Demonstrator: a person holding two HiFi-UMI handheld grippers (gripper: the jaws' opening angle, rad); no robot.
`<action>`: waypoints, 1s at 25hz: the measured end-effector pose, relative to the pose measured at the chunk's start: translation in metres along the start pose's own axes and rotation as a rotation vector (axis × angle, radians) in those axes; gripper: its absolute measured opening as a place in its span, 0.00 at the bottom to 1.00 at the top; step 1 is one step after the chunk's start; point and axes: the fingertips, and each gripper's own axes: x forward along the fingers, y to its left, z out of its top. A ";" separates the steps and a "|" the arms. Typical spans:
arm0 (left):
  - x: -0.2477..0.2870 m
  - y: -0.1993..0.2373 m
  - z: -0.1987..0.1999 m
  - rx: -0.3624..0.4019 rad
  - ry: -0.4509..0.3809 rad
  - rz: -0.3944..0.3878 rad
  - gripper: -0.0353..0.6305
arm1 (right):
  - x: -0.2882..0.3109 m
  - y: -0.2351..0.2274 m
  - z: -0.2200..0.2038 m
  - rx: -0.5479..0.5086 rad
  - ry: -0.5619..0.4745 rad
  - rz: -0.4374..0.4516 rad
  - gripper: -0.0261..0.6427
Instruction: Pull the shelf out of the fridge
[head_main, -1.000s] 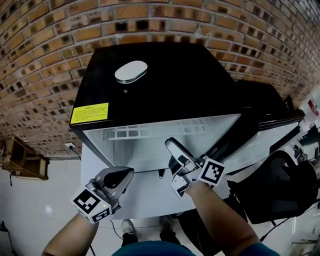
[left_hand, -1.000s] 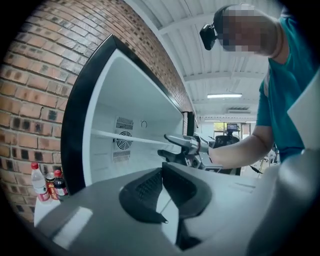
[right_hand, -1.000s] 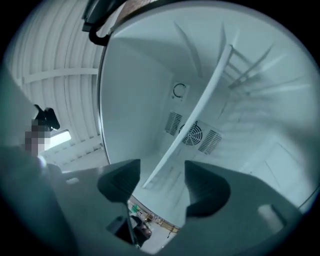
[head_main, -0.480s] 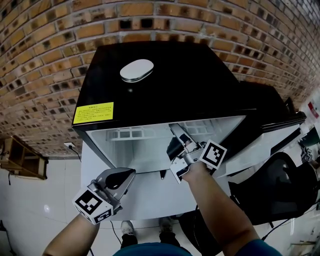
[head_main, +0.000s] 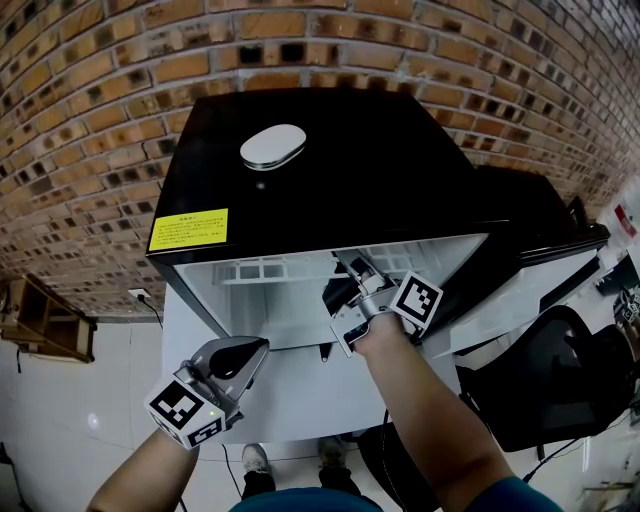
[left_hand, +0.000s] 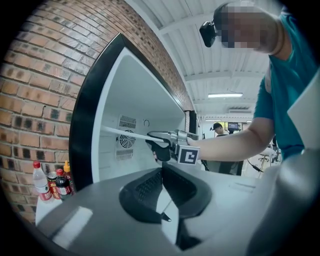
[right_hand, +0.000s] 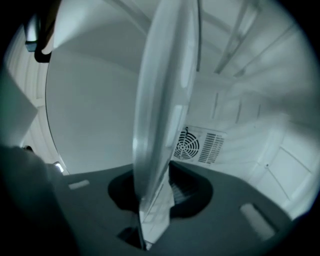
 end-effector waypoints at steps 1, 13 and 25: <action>0.000 0.000 0.000 0.000 -0.001 0.000 0.03 | 0.000 -0.001 0.000 0.001 0.001 -0.012 0.17; -0.003 -0.005 0.002 0.008 0.001 -0.002 0.03 | -0.013 0.005 -0.009 0.039 0.006 -0.038 0.13; -0.034 -0.016 -0.007 0.052 0.036 0.007 0.03 | -0.043 0.015 -0.025 0.078 0.014 -0.027 0.12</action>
